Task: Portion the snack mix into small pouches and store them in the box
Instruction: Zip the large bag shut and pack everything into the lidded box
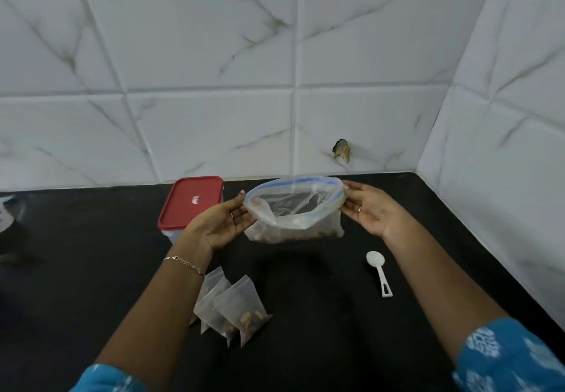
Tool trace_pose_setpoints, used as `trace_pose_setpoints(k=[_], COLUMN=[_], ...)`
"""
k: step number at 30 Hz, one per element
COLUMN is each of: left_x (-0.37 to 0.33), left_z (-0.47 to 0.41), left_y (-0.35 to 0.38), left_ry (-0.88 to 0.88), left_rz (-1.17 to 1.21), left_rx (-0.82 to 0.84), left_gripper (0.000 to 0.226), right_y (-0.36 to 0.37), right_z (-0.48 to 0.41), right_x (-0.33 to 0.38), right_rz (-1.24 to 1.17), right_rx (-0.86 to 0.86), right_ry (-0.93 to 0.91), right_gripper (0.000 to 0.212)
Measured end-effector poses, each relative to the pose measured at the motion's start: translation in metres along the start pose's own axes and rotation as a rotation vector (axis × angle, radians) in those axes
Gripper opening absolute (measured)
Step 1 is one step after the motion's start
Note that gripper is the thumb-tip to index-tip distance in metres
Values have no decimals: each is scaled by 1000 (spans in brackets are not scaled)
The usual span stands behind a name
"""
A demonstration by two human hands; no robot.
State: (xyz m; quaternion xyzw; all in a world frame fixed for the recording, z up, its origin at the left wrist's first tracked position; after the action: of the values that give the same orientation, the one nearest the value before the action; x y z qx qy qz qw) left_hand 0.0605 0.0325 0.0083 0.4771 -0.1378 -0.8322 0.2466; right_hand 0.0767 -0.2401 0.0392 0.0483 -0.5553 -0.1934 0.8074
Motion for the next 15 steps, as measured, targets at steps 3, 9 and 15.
trace_pose_setpoints(k=[3, 9, 15], left_x=[-3, -22, -59], left_z=[-1, -4, 22], left_y=[-1, -15, 7], left_ry=[33, 224, 657], left_rz=[-80, -514, -1208], left_rx=[-22, -240, -403], left_gripper=[15, 12, 12], right_y=[-5, -9, 23], right_z=[-3, 5, 31], right_x=[11, 42, 51], right_rz=[105, 710, 1401], right_rx=[-95, -310, -341], right_ry=[-97, -469, -931], right_gripper=[23, 34, 20])
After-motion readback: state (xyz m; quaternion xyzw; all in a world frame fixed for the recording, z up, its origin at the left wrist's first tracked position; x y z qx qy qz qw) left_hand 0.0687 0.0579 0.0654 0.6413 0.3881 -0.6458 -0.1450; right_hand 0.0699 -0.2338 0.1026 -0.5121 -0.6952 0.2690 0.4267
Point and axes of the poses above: each hand's wrist, its own z-axis away from the middle knuckle, its own y-axis out of the palm, x = y × z, the point moved 10 cm from there along -z, towards the middle knuckle, and after that the axes turned 10 degrees about -x, right-handed, at the moved point
